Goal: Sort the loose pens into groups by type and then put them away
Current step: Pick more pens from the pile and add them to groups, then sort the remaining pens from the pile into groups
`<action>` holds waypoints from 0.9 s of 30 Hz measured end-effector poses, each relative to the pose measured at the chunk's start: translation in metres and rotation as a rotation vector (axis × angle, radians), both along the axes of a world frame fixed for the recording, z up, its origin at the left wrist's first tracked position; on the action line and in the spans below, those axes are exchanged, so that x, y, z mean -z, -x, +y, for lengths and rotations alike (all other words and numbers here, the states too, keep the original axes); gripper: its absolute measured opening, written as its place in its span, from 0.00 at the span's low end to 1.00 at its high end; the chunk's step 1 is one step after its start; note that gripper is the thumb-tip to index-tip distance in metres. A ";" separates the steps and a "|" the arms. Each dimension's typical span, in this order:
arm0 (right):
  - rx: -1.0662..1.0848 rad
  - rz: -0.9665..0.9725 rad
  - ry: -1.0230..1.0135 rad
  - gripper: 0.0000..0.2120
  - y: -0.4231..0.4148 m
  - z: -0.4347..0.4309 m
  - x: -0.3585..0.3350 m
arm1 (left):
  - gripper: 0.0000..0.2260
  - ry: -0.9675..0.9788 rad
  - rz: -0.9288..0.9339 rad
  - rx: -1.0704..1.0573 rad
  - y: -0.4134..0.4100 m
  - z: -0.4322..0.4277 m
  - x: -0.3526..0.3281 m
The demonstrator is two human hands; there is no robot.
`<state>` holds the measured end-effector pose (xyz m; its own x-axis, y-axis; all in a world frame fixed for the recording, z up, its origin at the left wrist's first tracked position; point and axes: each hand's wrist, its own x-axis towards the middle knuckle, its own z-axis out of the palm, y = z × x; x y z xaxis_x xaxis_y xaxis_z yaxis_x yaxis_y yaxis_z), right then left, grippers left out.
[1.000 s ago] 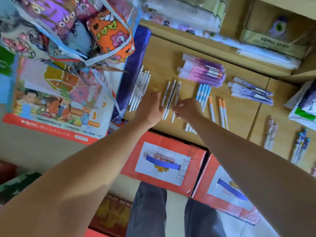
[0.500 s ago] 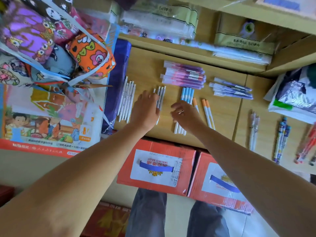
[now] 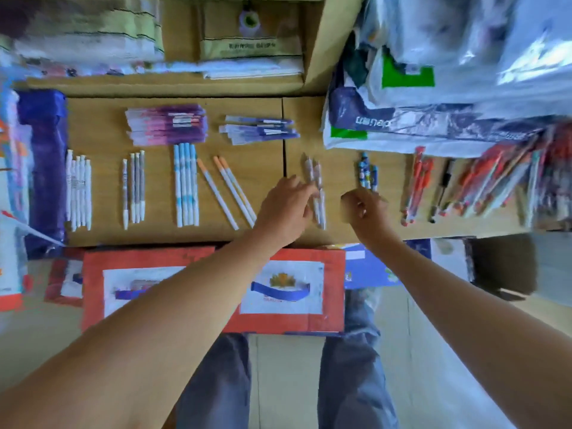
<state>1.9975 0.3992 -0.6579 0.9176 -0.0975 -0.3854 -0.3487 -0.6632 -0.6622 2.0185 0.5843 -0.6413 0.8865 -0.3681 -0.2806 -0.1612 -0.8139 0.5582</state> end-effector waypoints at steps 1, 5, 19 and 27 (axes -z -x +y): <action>0.005 -0.001 0.025 0.10 0.004 -0.023 -0.001 | 0.16 -0.001 0.022 0.016 0.005 -0.022 0.003; -0.164 -0.008 0.207 0.18 0.011 -0.102 0.006 | 0.20 -0.057 0.072 0.068 0.015 -0.096 0.016; -0.599 0.011 0.382 0.20 0.004 -0.203 0.031 | 0.22 -0.351 0.047 -0.008 0.010 -0.207 0.028; -0.368 -0.099 0.339 0.17 -0.005 -0.239 0.031 | 0.24 -0.246 0.100 0.049 -0.002 -0.252 0.034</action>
<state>2.0026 0.1606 -0.6889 0.9453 0.1342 -0.2973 0.0018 -0.9136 -0.4066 2.0207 0.3318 -0.6754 0.8326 -0.3197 -0.4523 -0.1578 -0.9197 0.3596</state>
